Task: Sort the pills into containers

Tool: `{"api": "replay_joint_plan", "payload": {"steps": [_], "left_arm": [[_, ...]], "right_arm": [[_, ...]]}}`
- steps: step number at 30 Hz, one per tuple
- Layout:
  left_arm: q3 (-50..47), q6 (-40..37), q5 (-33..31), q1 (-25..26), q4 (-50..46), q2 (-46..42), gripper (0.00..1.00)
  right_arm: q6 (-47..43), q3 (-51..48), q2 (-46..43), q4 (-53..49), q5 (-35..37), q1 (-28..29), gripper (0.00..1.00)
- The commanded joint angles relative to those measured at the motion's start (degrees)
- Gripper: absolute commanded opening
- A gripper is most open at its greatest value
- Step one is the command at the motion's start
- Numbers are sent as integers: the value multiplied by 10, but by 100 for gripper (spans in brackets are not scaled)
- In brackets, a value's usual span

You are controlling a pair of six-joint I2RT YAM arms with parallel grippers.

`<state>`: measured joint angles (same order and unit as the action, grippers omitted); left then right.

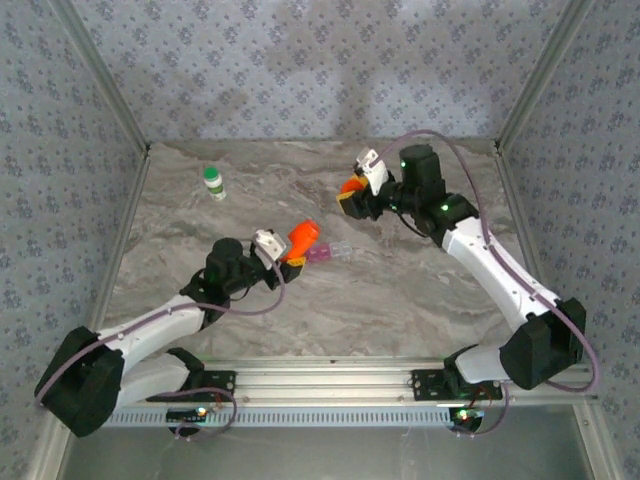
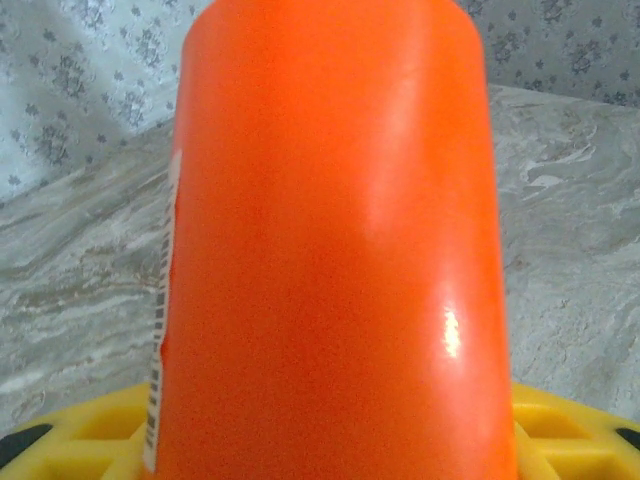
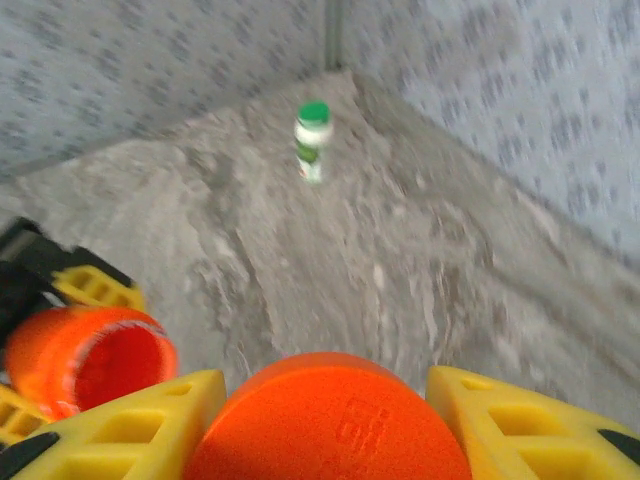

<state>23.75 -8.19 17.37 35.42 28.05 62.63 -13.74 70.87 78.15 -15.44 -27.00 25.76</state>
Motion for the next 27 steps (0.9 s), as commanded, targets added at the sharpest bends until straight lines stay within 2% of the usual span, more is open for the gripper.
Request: {"api": "replay_joint_plan", "payload": {"steps": [1,9,19,27], "left_arm": [[-18,22,-45,3,-9,-15,0],[-55,63,-84,4,-53,-65,0],[-94,81,-128,5,-62,-132,0],[-107,83,-152,5,-76,-162,0]], "right_arm": [[65,-56,8,40,86,6,0],[93,-104,70,75,146,17,0],[99,12,245,5,208,43,0],[93,49,313,-29,288,63,0]]}}
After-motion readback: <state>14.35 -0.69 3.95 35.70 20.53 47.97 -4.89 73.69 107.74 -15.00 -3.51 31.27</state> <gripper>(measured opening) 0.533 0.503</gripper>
